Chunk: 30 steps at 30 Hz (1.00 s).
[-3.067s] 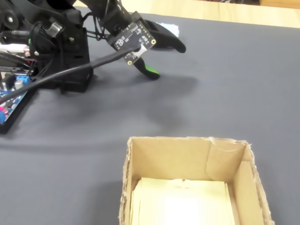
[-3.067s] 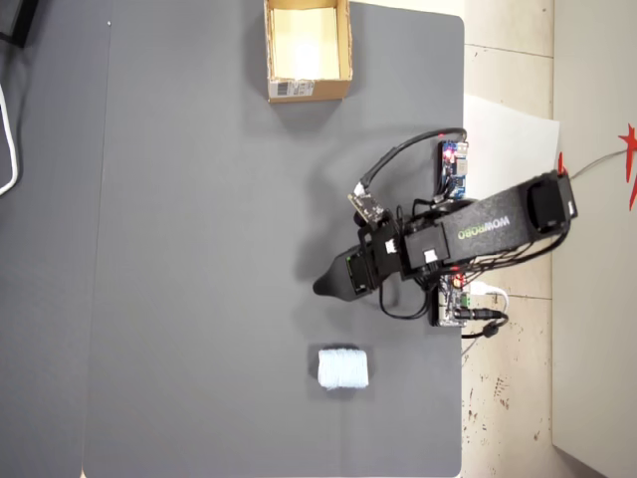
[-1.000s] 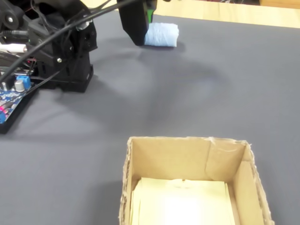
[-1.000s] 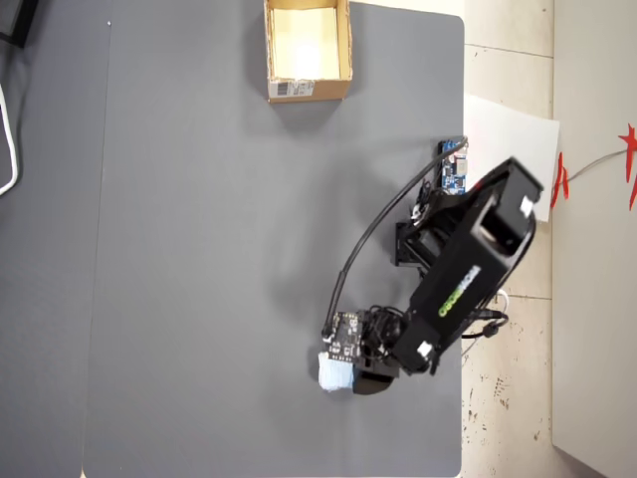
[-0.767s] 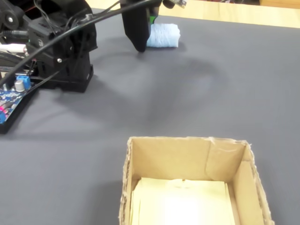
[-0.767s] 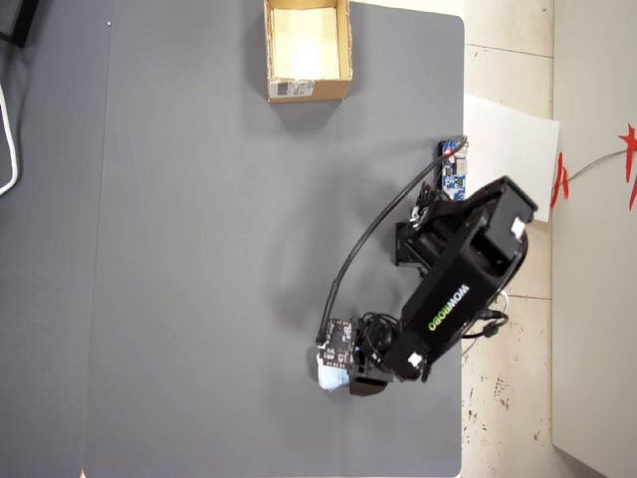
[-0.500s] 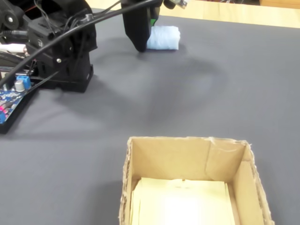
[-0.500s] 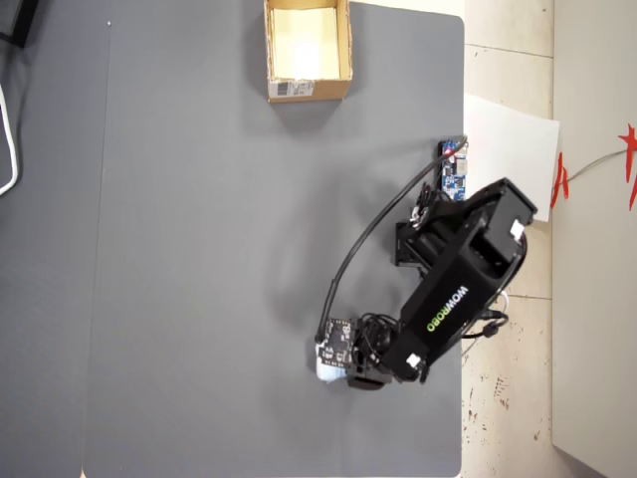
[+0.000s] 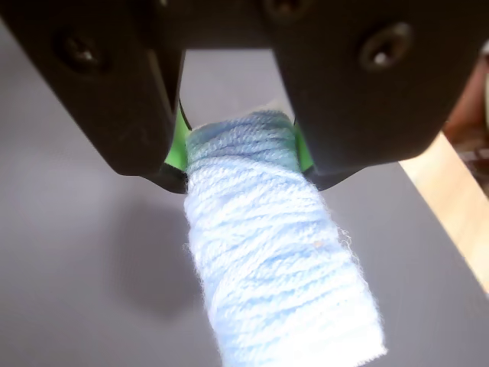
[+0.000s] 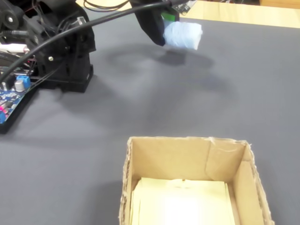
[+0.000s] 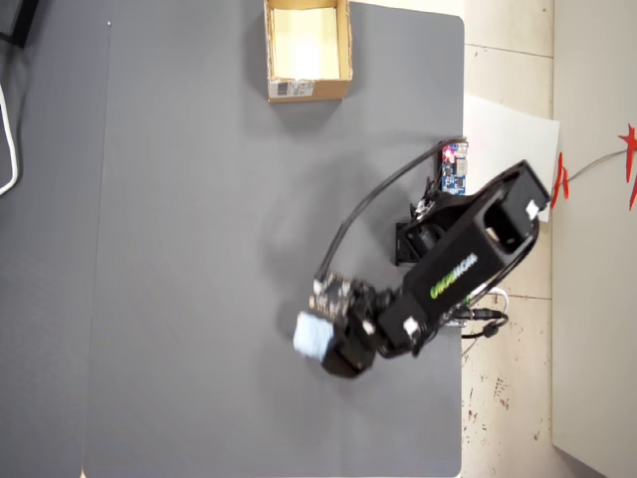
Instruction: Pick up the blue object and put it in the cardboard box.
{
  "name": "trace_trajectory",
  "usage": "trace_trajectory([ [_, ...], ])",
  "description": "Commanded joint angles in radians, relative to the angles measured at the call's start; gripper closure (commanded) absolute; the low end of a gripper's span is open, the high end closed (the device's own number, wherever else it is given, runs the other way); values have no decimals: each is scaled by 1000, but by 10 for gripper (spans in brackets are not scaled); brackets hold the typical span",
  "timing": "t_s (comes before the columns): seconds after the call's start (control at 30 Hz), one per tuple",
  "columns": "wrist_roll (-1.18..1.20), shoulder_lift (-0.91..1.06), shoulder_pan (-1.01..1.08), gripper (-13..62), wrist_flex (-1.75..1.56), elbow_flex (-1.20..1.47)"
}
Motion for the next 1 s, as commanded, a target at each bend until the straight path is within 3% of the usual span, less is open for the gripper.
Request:
trace_trajectory([
  [0.0,0,77,75,388,-86,-5],
  [0.47,-118,250,460,388,-322,103],
  [0.97,-324,236,916,388,-637,28],
])
